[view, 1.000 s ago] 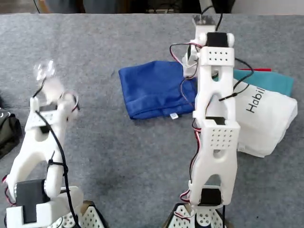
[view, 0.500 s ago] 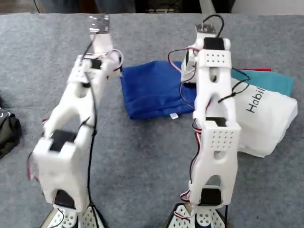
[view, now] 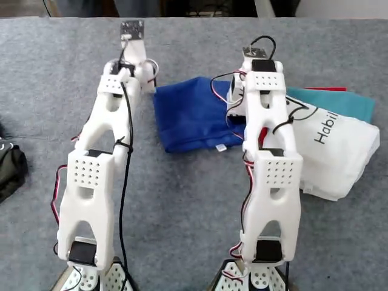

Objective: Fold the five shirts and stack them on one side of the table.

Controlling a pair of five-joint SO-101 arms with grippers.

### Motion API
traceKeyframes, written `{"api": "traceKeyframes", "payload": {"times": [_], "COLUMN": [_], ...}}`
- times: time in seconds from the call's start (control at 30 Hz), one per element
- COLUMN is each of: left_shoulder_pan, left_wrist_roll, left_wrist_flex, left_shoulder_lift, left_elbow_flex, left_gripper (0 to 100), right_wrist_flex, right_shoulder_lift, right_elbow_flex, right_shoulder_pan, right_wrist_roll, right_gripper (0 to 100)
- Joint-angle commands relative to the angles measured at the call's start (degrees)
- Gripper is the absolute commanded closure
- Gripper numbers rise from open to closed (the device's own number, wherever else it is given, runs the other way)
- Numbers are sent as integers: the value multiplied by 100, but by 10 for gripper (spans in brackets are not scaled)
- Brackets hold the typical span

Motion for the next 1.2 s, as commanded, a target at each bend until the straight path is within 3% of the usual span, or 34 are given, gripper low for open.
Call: {"api": "traceKeyframes", "payload": {"times": [0.0,0.2,0.33,0.47,0.67,0.8,0.97,1.17], "left_shoulder_pan": [-136,-207,-435,-637,-1051,-1042,-1059,-1077], "left_wrist_roll": [-62,-536,-114,-79,-105,-334,-281,-141], "left_wrist_flex": [809,2646,3437,3991,3982,3481,3323,3244], "left_shoulder_lift": [-132,-79,-62,-123,0,484,976,1037], "left_elbow_flex": [-1059,-2114,-2009,-1754,-1640,-1182,-1042,-1270], "left_gripper": [971,971,971,971,971,971,971,971], "right_wrist_flex": [668,1073,1073,1020,88,-730,-1855,-2497], "right_shoulder_lift": [-708,-1473,-2000,-2299,-2299,-2299,-2202,-1481], "right_elbow_flex": [-444,-505,-66,822,1692,2193,2870,3169], "right_shoulder_pan": [-220,-79,-176,-360,-607,-703,-730,-642], "right_wrist_roll": [9,-18,-62,-800,-1776,-2286,-2699,-2734], "right_gripper": [983,984,980,888,606,489,472,472]}}
